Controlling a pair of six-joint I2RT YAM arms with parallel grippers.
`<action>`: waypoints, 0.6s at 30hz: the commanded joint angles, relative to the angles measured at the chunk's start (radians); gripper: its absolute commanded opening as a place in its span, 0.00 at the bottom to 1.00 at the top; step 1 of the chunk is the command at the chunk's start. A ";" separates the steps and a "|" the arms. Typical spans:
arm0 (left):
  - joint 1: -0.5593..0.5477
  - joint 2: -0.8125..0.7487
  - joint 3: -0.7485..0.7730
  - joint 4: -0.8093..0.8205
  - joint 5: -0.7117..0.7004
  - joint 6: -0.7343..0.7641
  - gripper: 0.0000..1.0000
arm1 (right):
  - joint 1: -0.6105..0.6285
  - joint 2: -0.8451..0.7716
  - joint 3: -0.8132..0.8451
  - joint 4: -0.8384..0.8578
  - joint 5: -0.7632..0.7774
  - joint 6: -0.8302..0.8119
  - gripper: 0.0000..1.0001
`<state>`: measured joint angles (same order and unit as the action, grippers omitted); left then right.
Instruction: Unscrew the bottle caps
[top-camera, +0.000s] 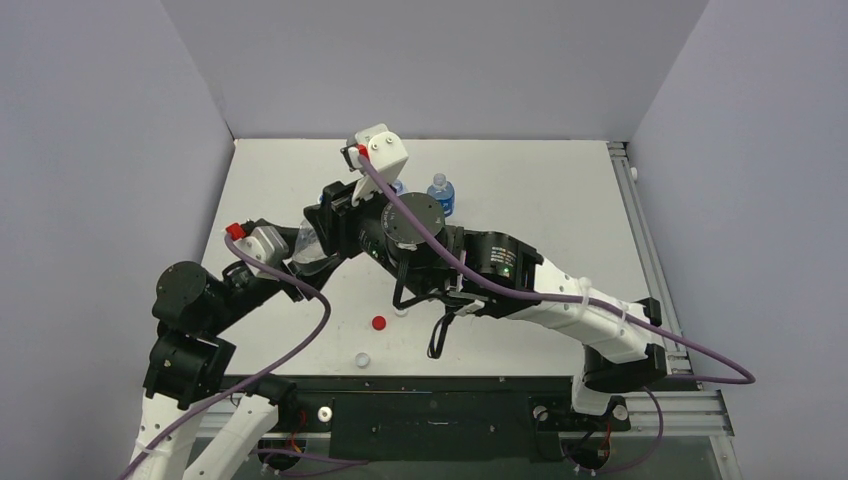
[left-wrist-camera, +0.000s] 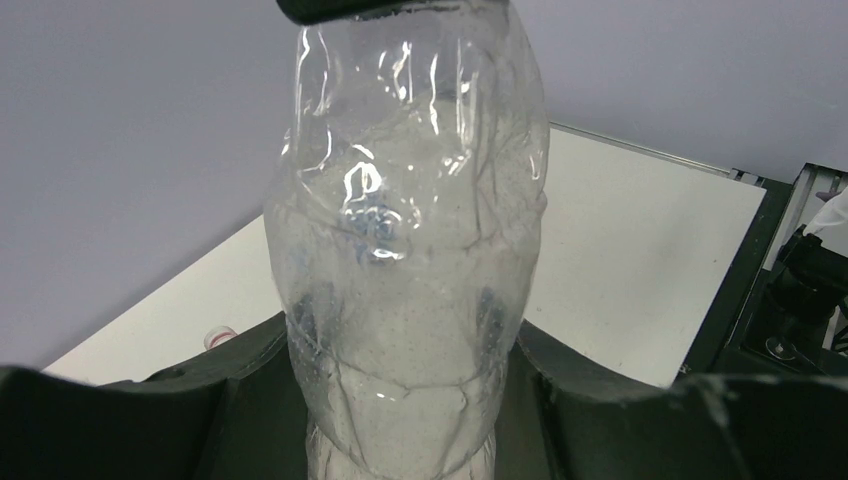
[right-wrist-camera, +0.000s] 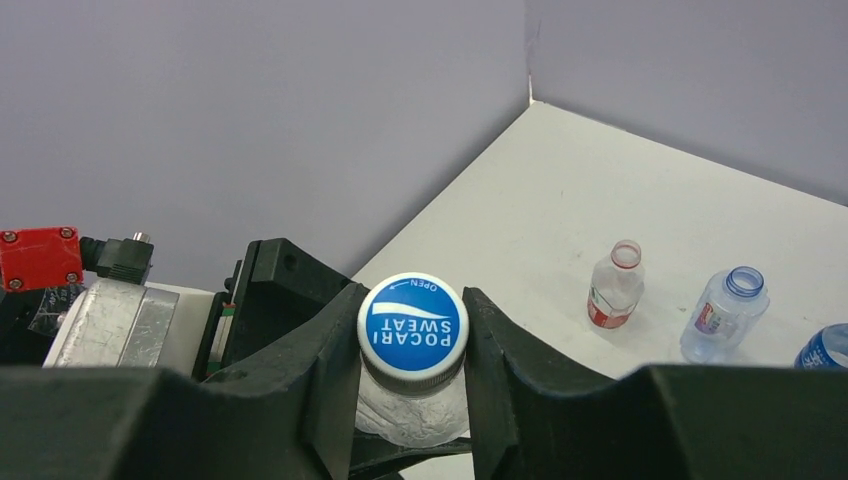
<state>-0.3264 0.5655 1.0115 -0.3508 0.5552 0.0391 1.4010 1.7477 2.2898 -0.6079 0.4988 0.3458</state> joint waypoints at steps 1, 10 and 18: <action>0.002 -0.011 0.010 0.007 0.017 0.006 0.12 | -0.009 -0.068 -0.044 0.092 0.017 0.018 0.16; 0.001 -0.034 -0.014 0.086 0.296 -0.203 0.16 | -0.075 -0.199 -0.187 0.198 -0.390 -0.064 0.00; 0.003 -0.013 -0.039 0.242 0.498 -0.511 0.17 | -0.114 -0.299 -0.302 0.228 -0.923 -0.109 0.00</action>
<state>-0.3214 0.5480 0.9752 -0.2379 0.8997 -0.2913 1.2877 1.5009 1.9747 -0.4633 -0.1116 0.2531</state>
